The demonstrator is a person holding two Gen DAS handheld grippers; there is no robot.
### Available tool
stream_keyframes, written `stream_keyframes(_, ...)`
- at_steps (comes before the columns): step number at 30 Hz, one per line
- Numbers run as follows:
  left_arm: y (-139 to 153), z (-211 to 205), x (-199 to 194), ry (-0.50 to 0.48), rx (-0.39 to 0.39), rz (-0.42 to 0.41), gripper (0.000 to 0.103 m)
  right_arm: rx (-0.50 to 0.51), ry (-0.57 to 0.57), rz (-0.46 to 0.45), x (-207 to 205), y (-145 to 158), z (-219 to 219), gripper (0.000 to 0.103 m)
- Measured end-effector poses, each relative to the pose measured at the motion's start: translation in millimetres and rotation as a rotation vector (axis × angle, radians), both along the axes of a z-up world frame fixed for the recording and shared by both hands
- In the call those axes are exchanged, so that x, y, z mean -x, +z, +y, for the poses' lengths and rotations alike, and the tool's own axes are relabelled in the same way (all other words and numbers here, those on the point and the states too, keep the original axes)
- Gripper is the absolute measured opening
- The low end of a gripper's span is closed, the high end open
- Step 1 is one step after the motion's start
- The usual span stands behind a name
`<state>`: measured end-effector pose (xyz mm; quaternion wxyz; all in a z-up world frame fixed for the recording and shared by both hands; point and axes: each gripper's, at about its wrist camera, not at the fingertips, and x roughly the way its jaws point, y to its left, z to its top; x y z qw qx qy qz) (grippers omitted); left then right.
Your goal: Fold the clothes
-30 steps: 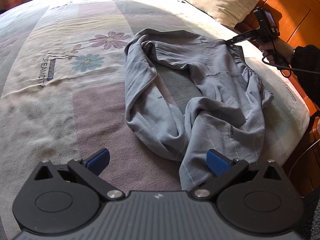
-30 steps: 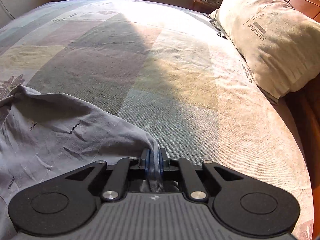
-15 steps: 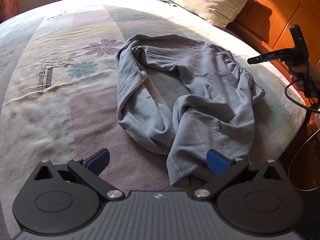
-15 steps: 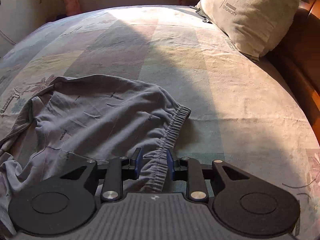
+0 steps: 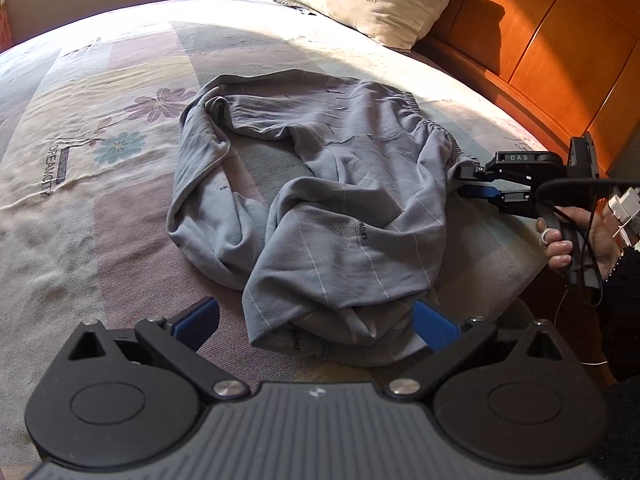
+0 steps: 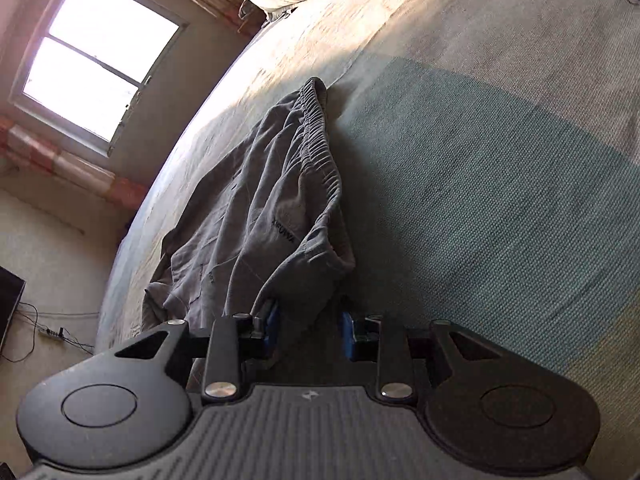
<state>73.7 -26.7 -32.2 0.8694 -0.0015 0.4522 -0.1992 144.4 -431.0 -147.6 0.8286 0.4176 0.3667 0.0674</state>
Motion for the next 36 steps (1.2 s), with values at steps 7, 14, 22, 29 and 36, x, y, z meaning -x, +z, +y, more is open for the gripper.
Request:
stream_keyframes(7,3.9,2.1,5.0,0.005,-0.026,-0.003,0.102,0.107,0.006,-0.023,7.6,18.9,0.9,0.004)
stream_keyframes(14,2.6,0.0,5.7,-0.003,-0.024,-0.002,0.102,0.293,-0.031,-0.006,21.4,64.2,-41.4,0.003)
stream_keyframes(22,1.8,-1.6,4.5,-0.017,-0.028,-0.002,0.102,0.332,-0.014,0.024,32.1,70.3,-52.7,0.011)
stream_keyframes(29,2.7,-8.0,1.4,-0.045,-0.045,-0.005,0.102,0.457,0.224,-0.071,28.4,66.6,29.1,0.029)
stream_keyframes(36,-3.1,-4.1,5.6,-0.034,-0.051,0.011,0.102,0.546,0.298,-0.023,49.9,30.6,64.4,0.038)
